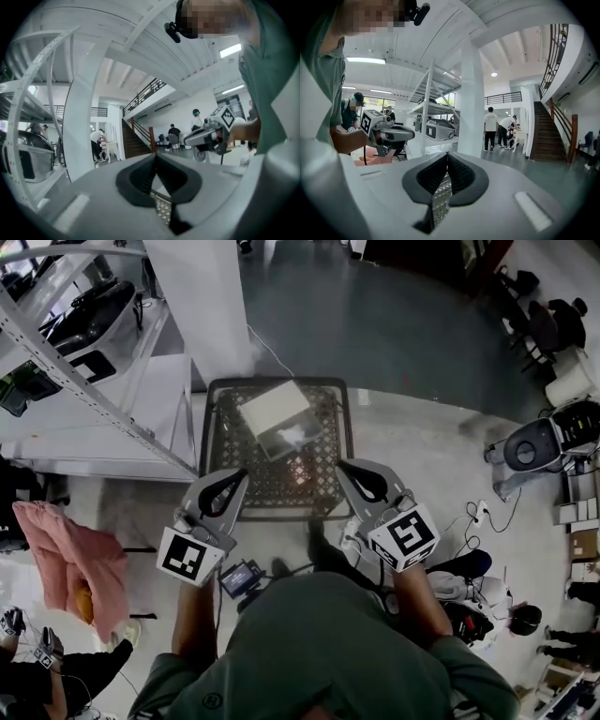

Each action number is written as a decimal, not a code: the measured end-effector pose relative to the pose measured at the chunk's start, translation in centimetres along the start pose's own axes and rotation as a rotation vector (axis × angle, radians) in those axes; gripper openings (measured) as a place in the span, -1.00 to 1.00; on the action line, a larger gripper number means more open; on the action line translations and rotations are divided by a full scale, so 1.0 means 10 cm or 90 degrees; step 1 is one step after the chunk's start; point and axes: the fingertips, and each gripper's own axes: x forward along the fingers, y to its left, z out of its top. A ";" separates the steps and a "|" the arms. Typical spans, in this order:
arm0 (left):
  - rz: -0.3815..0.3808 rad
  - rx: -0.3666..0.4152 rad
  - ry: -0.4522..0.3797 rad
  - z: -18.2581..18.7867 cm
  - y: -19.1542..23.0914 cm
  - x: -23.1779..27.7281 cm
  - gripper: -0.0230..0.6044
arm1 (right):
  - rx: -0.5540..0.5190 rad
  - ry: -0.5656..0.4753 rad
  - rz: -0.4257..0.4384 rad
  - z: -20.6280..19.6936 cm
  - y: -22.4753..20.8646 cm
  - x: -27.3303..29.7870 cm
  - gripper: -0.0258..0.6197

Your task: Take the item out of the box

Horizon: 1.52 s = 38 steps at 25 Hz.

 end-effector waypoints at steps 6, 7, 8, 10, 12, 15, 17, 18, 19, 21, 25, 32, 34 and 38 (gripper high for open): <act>0.031 -0.004 0.045 -0.14 0.30 0.40 -0.92 | 0.006 0.001 0.044 -0.10 -0.43 0.37 -0.90; 0.033 -0.005 0.055 -0.17 0.33 0.50 -0.92 | 0.009 0.002 0.050 -0.13 -0.53 0.42 -0.90; 0.033 -0.005 0.064 -0.21 0.36 0.62 -0.92 | 0.013 0.004 0.055 -0.16 -0.64 0.48 -0.90; 0.032 -0.010 0.077 -0.30 0.44 0.84 -0.92 | 0.020 0.012 0.065 -0.24 -0.84 0.61 -0.90; 0.031 -0.021 0.089 -0.42 0.54 1.06 -0.92 | 0.024 0.022 0.074 -0.33 -1.02 0.76 -0.90; 0.023 -0.036 0.112 -0.66 0.62 1.40 -0.92 | 0.027 0.038 0.086 -0.51 -1.28 0.96 -0.88; 0.013 -0.042 0.131 -0.85 0.62 1.61 -0.92 | 0.032 0.050 0.094 -0.65 -1.44 1.05 -0.87; 0.009 -0.046 0.141 -0.95 0.63 1.72 -0.92 | 0.037 0.057 0.098 -0.73 -1.51 1.10 -0.87; 0.006 -0.053 0.150 -1.04 0.64 1.81 -0.92 | 0.041 0.066 0.102 -0.81 -1.58 1.15 -0.86; 0.002 -0.066 0.164 -1.21 0.67 2.01 -0.92 | 0.048 0.081 0.109 -0.97 -1.71 1.26 -0.85; -0.006 -0.090 0.193 -1.55 0.75 2.33 -0.91 | 0.063 0.109 0.125 -1.30 -1.92 1.50 -0.84; -0.007 -0.141 0.248 -2.17 0.93 2.65 -0.88 | 0.084 0.164 0.151 -1.86 -2.13 1.89 -0.81; -0.008 -0.156 0.260 -2.35 0.96 2.70 -0.87 | 0.087 0.179 0.159 -2.01 -2.16 1.99 -0.79; -0.010 -0.188 0.291 -2.73 0.98 2.76 -0.84 | 0.098 0.208 0.179 -2.30 -2.12 2.18 -0.75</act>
